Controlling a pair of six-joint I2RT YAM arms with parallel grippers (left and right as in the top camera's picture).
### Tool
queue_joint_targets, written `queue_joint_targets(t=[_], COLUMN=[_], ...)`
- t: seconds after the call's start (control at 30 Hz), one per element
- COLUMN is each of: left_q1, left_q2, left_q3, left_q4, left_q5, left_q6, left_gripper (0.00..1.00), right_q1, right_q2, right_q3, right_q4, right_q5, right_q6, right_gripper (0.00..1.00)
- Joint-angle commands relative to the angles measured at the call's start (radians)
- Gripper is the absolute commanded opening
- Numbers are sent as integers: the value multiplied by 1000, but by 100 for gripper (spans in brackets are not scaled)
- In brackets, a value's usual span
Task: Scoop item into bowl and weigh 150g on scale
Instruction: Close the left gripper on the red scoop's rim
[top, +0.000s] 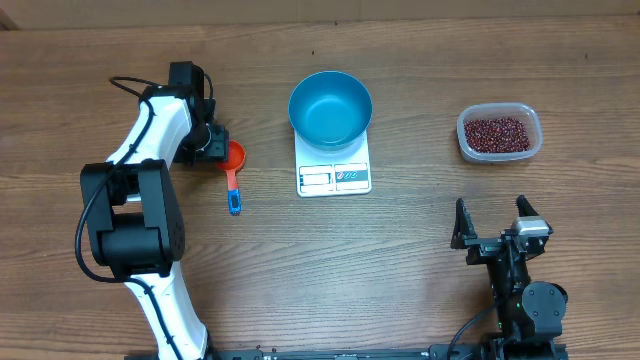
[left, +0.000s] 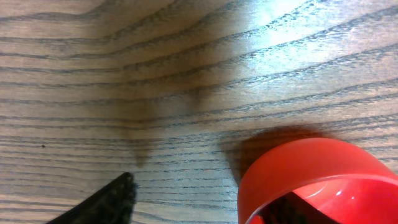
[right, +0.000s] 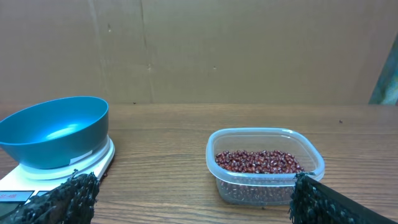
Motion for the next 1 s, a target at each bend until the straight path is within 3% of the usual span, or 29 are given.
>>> queue_joint_targets(t=[0.0, 0.97], left_q1=[-5, -5], left_q2=[-3, -3], left_q3=[-3, -3], left_q4=[2, 9], left_q5=[13, 58], left_q6=[-3, -3], left_gripper=[59, 14], right_q1=[5, 5], right_q2=[-9, -9], right_q3=[-11, -11], right_q4=[5, 5], right_q5=[10, 10], right_q6=[-2, -2], right_gripper=[100, 100])
